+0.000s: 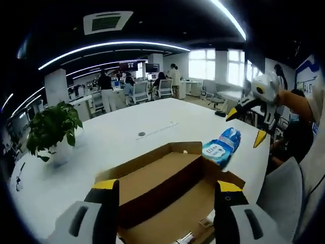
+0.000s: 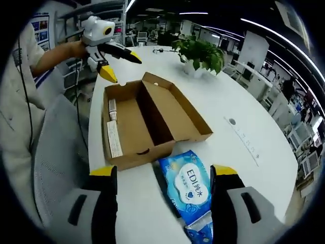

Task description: Operate the shoe box by opening the lid, removing the specified soft item, and placing it in the target area until the item is outside and the box remains undamaged.

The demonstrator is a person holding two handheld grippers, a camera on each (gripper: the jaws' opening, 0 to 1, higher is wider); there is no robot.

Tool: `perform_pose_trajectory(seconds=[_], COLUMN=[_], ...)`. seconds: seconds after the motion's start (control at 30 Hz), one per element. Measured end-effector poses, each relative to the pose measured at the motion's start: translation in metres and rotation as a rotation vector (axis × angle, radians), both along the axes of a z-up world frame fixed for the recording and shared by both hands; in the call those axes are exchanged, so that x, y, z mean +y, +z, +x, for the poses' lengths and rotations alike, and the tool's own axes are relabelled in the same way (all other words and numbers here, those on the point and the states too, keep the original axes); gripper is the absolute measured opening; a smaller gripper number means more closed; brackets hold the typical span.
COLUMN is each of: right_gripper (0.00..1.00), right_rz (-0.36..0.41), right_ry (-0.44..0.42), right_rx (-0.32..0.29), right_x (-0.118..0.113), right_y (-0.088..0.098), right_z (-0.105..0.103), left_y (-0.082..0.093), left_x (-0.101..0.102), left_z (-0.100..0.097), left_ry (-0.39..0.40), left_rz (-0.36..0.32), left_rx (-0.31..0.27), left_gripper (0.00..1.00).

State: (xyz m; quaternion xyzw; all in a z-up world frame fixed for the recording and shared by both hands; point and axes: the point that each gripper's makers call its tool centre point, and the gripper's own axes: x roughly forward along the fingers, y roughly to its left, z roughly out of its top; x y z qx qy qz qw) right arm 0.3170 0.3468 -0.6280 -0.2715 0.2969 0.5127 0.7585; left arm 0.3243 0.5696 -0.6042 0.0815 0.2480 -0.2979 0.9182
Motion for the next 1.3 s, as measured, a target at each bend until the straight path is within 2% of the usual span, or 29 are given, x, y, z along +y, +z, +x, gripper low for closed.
perform_pose_trajectory(seconds=[0.3, 0.67, 0.83, 0.93, 0.97, 1.17, 1.3], right_gripper=[0.67, 0.63, 0.62, 0.61, 0.6, 0.59, 0.57], right_rz=[0.016, -0.006, -0.026, -0.047, -0.052, -0.09, -0.093], right_ry=[0.121, 0.224, 0.268, 0.302, 0.313, 0.378, 0.391], right_rx=[-0.007, 0.038, 0.062, 0.081, 0.081, 0.114, 0.139], right_x=[0.037, 0.068, 0.079, 0.084, 0.085, 0.092, 0.097], right_y=[-0.008, -0.033, -0.047, -0.059, -0.062, -0.085, -0.093], right_z=[-0.009, -0.017, -0.02, -0.023, -0.024, -0.03, -0.031], left_y=[-0.019, -0.049, -0.063, -0.076, -0.078, -0.096, -0.105], left_x=[0.037, 0.074, 0.087, 0.094, 0.096, 0.104, 0.106], left_z=[-0.009, -0.022, -0.029, -0.038, -0.039, -0.048, -0.051], left_ry=[0.089, 0.18, 0.232, 0.275, 0.288, 0.33, 0.338], left_rz=[-0.003, 0.026, 0.037, 0.037, 0.041, 0.052, 0.065], left_rx=[0.032, 0.103, 0.15, 0.22, 0.227, 0.301, 0.337], left_gripper=[0.75, 0.66, 0.57, 0.45, 0.42, 0.32, 0.26])
